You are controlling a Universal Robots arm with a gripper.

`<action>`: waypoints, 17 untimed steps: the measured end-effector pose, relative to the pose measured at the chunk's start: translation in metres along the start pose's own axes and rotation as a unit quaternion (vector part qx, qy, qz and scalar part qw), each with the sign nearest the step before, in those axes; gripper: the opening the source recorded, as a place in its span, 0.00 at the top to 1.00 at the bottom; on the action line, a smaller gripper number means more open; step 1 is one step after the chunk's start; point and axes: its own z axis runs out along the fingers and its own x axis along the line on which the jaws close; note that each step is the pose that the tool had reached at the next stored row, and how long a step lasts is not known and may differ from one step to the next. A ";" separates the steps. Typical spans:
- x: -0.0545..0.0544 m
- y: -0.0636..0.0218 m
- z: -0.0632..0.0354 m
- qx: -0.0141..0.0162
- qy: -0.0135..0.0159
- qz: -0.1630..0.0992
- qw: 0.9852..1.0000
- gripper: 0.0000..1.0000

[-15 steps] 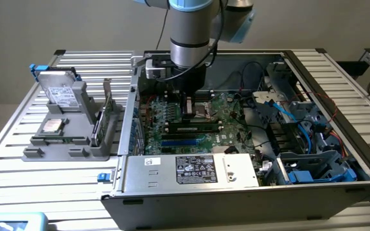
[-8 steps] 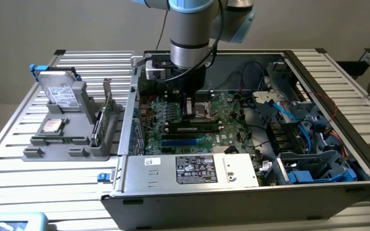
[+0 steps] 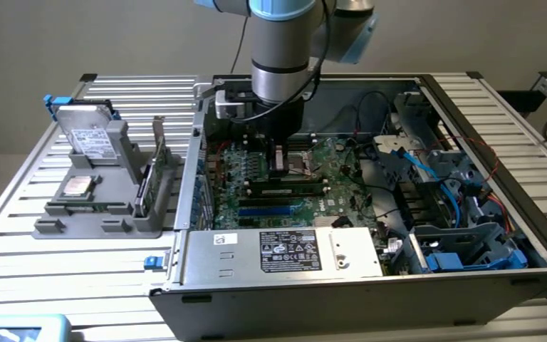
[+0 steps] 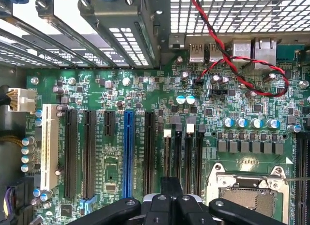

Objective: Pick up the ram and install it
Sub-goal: 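Press down the ram until it locks into place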

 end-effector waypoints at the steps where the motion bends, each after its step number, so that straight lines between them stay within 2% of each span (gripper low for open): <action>1: 0.000 -0.0002 -0.0037 -0.001 0.000 0.000 1.000 0.89; 4: 0.002 -0.0052 -0.0134 -0.003 0.001 0.000 1.000 0.89; 7: 0.003 -0.0137 -0.0180 -0.007 0.001 0.000 1.000 0.89; 9: 0.004 -0.0188 -0.0192 -0.011 0.001 -0.001 1.000 0.89; 13: 0.008 -0.0271 -0.0206 -0.021 0.001 -0.002 1.000 0.89; 14: 0.008 -0.0287 -0.0208 -0.022 0.001 -0.002 1.000 0.89; 17: 0.008 -0.0320 -0.0209 -0.022 0.001 -0.002 1.000 0.89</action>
